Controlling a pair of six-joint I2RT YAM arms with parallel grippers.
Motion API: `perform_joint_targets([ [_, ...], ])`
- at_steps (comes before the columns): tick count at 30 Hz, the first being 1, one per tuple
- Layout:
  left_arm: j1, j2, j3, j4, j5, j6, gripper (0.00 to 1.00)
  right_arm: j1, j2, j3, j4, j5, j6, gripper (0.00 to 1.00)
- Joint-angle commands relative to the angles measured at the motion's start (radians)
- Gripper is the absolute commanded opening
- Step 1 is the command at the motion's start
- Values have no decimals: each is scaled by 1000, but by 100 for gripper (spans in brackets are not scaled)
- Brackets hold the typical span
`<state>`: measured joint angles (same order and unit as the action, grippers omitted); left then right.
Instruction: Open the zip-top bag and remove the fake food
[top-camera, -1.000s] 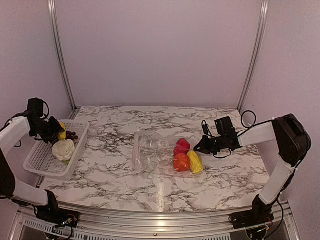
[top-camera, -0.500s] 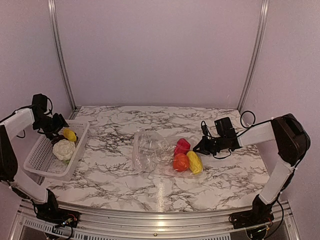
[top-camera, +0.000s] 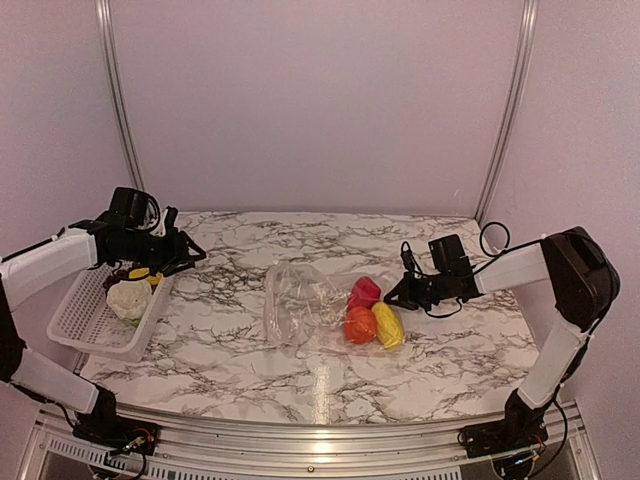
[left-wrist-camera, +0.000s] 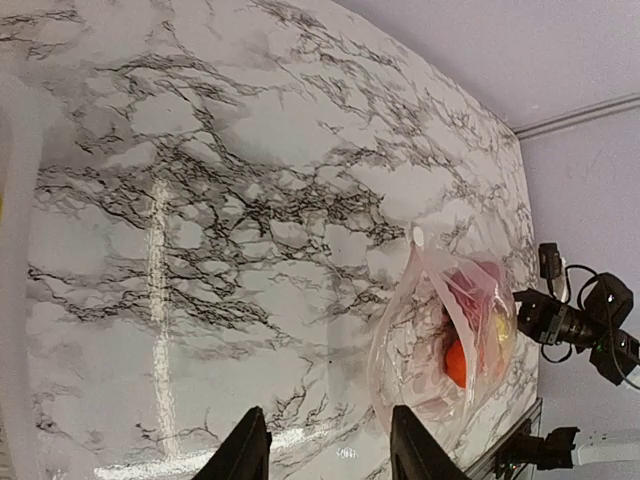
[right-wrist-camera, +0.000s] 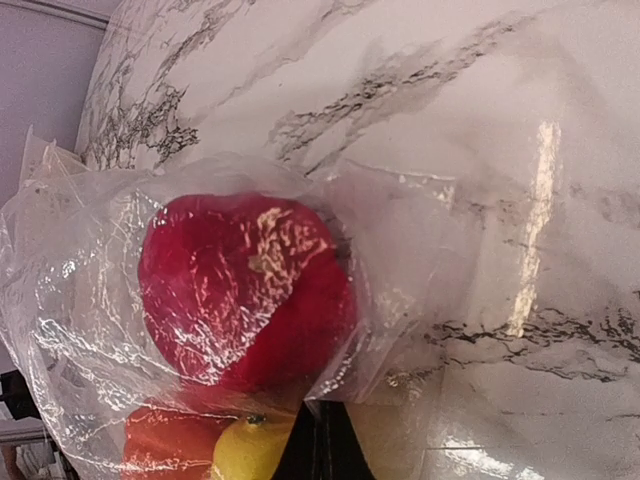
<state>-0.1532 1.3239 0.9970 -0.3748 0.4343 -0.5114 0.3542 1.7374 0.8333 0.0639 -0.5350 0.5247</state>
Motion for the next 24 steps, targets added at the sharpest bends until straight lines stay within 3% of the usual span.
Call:
perform_joint_targets([
  [1, -143, 58, -40, 168, 77, -54, 39, 10, 19, 33, 20, -17, 2, 0],
  [8, -339, 211, -11, 316, 94, -128, 29, 31, 30, 44, 18, -26, -3, 0],
  [16, -420, 407, 46, 365, 85, -151, 21, 40, 49, 52, 13, -25, -16, 0],
  [24, -510, 568, 83, 657, 222, -235, 21, 66, 91, 76, 23, -43, -13, 0],
])
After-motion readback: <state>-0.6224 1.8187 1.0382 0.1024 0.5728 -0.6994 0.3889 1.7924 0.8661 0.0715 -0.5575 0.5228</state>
